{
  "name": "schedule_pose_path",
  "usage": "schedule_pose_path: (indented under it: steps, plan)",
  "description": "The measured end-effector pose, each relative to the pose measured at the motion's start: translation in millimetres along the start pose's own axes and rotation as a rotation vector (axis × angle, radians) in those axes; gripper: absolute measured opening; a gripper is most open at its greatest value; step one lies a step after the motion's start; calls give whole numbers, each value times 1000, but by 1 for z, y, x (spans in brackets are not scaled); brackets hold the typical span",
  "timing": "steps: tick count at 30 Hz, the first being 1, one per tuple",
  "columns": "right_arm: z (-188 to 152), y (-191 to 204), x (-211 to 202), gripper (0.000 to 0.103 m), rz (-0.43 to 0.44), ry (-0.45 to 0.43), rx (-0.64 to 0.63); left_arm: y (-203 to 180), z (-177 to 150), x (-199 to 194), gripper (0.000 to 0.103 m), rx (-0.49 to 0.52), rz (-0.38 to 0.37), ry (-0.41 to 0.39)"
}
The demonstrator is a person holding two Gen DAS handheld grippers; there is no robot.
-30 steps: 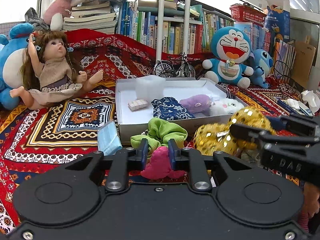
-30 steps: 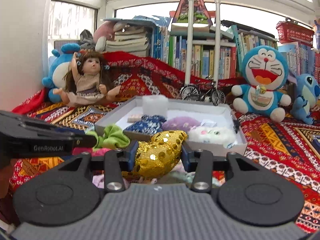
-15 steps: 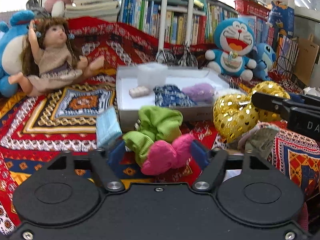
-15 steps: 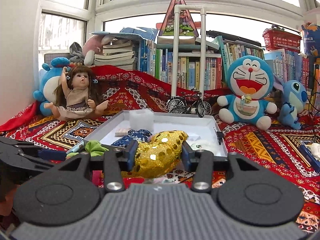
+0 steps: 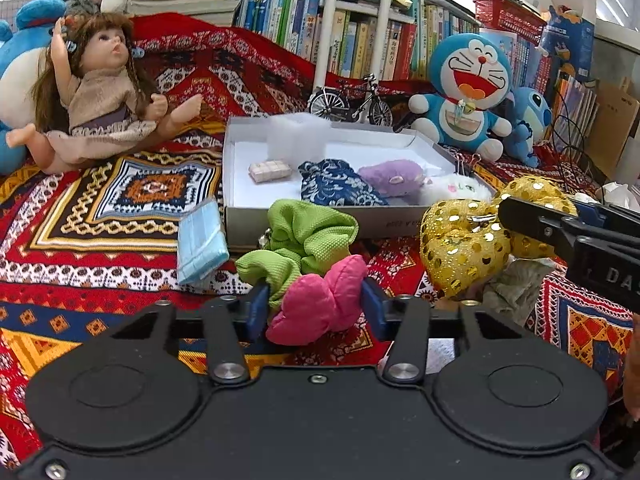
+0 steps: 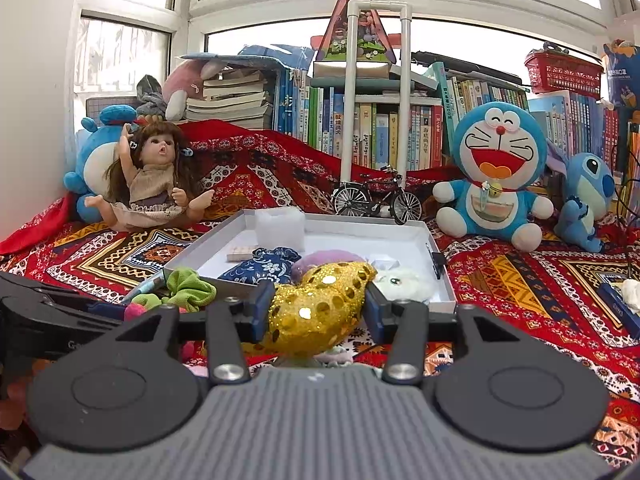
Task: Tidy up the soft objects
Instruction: 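Lift the scrunchie with the left tool while the right tool carries the gold heart toward the box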
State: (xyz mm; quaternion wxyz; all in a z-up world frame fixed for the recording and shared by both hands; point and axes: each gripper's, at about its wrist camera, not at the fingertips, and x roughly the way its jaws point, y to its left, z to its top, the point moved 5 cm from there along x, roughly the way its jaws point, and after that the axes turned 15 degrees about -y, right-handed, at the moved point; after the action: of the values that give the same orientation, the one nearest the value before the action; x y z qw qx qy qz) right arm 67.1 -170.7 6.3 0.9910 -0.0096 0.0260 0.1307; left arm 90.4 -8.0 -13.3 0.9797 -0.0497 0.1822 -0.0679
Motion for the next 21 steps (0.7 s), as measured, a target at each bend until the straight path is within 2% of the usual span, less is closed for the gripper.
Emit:
schedule_pose_path:
  steps: [11,21]
  plan:
    - [15,-12,7,52,-52,-15,24,-11,42,-22,42,18,-32,-106]
    - [42,-27,25,52,-79,-48,48,6,87,1,42,-21,-7,-147]
